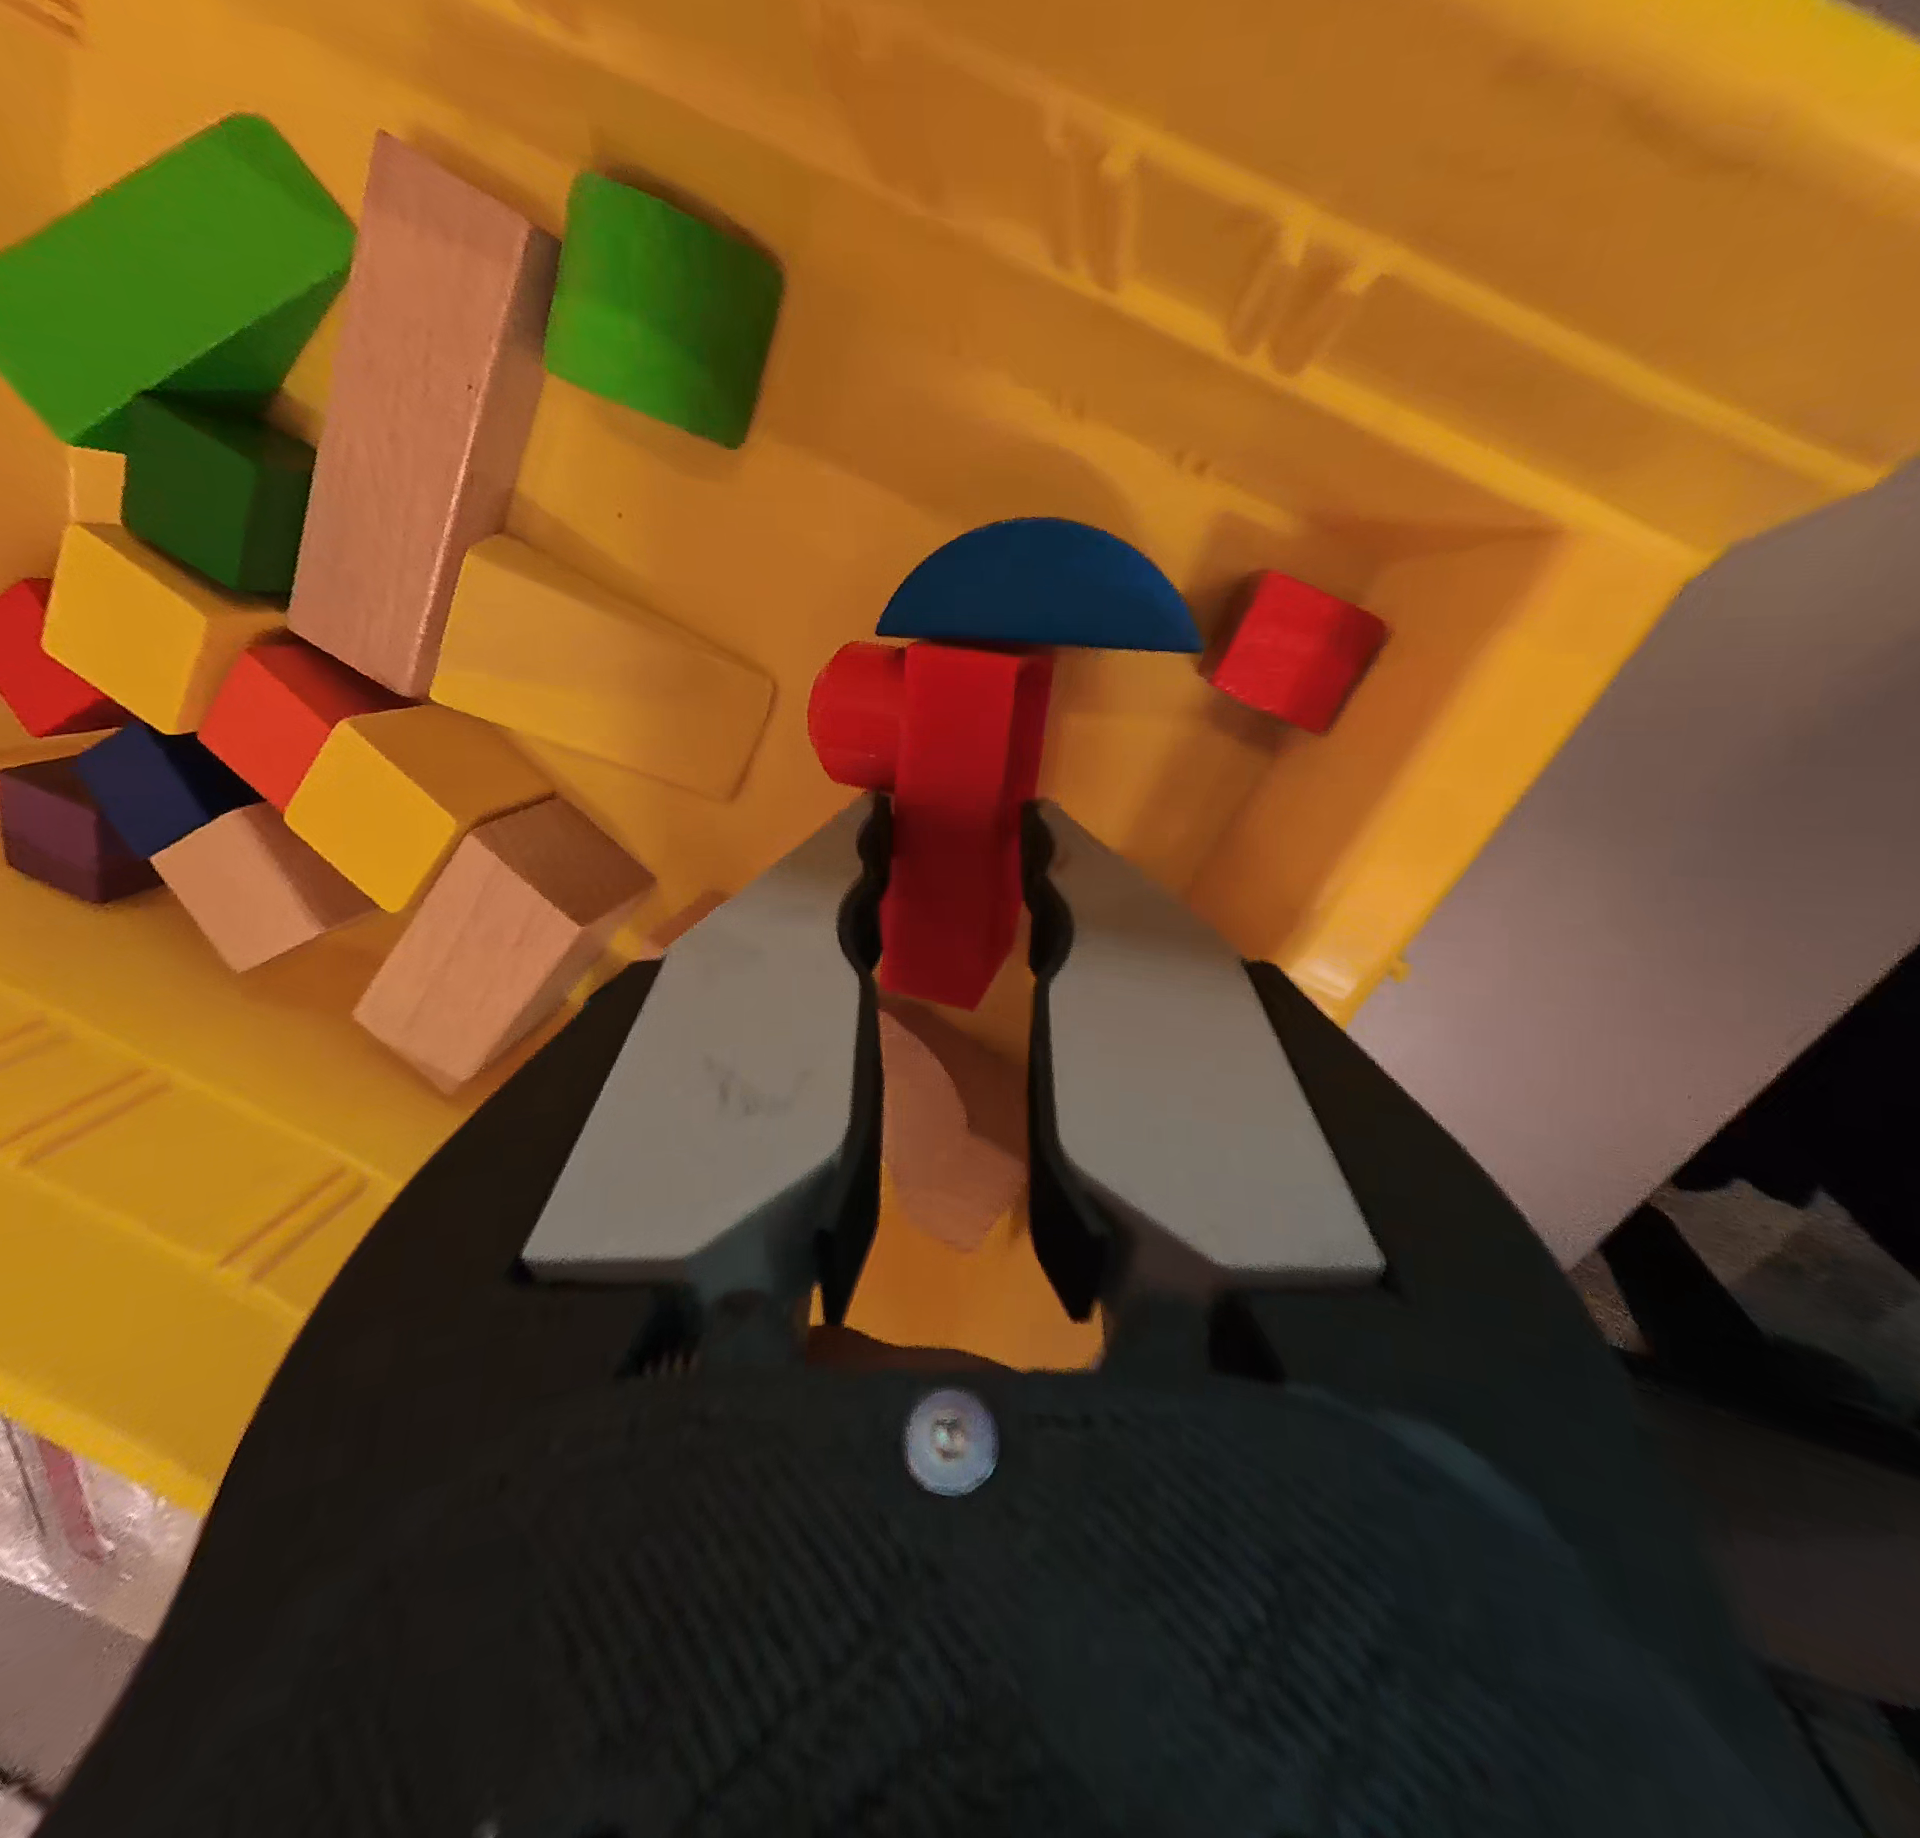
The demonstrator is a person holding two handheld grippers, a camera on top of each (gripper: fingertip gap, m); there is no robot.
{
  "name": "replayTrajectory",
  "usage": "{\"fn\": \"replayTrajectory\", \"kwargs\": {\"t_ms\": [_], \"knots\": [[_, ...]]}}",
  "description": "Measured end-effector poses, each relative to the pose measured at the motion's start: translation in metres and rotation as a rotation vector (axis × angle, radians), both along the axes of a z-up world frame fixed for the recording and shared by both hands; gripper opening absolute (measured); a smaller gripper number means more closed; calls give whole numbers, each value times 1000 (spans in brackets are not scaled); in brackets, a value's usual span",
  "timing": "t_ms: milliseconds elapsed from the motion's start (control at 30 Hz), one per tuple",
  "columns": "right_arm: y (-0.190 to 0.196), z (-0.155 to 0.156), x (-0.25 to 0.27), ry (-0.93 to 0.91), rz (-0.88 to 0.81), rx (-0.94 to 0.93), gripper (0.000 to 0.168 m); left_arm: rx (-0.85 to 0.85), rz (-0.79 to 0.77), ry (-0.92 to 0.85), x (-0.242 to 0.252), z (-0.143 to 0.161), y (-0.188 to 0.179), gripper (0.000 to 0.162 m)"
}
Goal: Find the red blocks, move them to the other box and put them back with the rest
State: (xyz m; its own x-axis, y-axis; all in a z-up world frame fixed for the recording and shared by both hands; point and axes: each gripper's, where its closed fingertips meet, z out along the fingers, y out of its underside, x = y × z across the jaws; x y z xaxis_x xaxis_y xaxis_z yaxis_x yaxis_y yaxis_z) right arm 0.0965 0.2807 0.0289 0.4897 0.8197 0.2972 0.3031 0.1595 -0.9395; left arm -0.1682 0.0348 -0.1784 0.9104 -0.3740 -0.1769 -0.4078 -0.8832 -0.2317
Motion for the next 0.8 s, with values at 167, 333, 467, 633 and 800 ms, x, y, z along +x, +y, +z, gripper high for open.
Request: {"fn": "replayTrajectory", "kwargs": {"t_ms": [167, 333, 467, 633, 800], "knots": [[-2, 1, -1, 2, 6, 2, 58, 19, -21, 62, -1, -1, 1, 24], [-6, -2, -6, -19, 16, 7, 59, 127, -84, 260, -12, 3, 11, 25], [-8, -3, -8, -20, 24, 7, 58, 431, -60, 642, -34, 54, 30, 25], [-22, -12, -24, -38, 94, -27, 59, 772, -68, 853, 0, 111, 44, 24], [-58, -23, -49, -60, 254, -77, 59, 936, -38, 798, 40, 141, 54, 24]]}}
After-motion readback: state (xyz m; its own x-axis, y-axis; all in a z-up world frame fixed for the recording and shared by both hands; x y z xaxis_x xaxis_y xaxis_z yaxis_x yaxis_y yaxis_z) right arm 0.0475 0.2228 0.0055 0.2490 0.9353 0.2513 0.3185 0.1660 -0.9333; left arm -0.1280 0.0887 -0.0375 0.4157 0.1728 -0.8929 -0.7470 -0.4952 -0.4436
